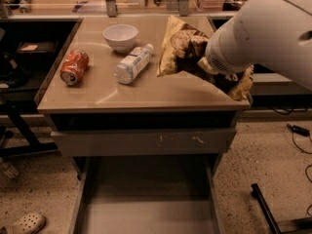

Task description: Pick brown chip bag from middle drawer and place on counter

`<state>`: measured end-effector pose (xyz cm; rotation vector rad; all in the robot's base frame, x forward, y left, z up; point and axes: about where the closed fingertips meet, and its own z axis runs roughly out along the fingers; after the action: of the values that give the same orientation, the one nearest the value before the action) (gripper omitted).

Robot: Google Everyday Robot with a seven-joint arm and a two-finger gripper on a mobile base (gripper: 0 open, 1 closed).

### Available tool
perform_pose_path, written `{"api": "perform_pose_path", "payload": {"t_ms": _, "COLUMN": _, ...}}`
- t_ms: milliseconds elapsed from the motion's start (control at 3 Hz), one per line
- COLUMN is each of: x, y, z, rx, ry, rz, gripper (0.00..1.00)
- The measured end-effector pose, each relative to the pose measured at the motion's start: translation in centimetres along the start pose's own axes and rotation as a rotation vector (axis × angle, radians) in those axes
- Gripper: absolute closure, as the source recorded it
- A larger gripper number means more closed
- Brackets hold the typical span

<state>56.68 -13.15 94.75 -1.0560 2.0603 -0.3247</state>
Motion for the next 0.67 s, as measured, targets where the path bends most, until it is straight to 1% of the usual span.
{"api": "perform_pose_path", "payload": {"t_ms": 333, "x": 0.0, "y": -1.0, "z": 4.0, "rx": -0.041, "ry": -0.005, "rz": 0.032, "gripper": 1.0}}
{"api": "perform_pose_path", "payload": {"t_ms": 667, "x": -0.5, "y": -0.1, "z": 10.8, "rx": -0.136, "ry": -0.005, "rz": 0.051, "gripper": 1.0}}
